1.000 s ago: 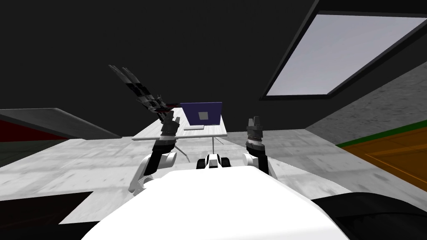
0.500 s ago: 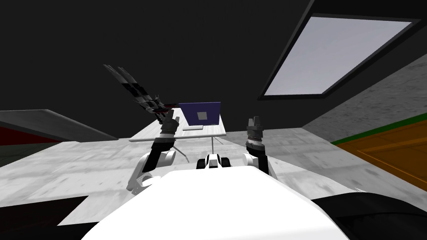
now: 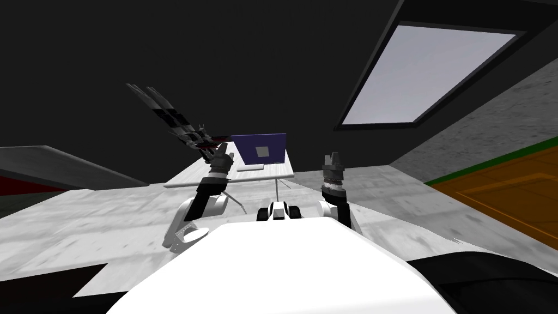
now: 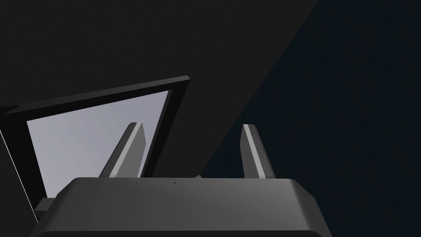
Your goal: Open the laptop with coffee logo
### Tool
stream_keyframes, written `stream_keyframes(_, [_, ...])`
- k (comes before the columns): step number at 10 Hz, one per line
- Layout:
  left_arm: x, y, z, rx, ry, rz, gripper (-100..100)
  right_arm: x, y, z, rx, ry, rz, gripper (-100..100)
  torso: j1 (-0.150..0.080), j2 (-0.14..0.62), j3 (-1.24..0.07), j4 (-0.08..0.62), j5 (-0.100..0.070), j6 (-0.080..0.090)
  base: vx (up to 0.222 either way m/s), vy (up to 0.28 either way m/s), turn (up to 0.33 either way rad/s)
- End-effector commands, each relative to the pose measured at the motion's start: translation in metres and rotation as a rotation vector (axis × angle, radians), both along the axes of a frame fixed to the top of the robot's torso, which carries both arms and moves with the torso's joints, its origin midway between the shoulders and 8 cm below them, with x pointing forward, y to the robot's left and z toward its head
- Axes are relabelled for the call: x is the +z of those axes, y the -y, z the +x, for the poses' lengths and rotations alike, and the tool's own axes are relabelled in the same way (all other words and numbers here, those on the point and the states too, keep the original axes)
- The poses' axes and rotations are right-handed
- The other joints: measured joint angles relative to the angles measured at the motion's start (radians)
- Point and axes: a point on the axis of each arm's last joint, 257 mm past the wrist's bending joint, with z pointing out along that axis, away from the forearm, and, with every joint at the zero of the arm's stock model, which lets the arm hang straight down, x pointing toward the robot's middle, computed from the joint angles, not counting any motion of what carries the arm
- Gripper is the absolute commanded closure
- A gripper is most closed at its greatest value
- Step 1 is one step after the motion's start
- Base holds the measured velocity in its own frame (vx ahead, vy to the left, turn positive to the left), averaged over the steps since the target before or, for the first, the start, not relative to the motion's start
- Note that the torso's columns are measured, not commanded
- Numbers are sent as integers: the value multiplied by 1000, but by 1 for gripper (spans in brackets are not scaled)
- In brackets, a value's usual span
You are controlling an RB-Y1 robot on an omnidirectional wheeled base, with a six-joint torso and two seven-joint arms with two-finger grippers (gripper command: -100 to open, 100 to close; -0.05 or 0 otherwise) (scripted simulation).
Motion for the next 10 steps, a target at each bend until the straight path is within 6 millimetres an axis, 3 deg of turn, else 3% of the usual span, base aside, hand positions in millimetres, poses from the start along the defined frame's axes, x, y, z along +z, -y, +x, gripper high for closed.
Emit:
stream_keyframes(1, [-4, -4, 6, 15, -33, -1, -100, 0, 0, 0, 0, 0, 0, 0, 0, 0, 0, 0, 0, 0, -3, -2, -20])
stream_keyframes(10, [-22, -30, 27, 94, -183, 14, -100, 0, 0, 0, 0, 0, 0, 0, 0, 0, 0, 0, 0, 0, -3, -3, -47])
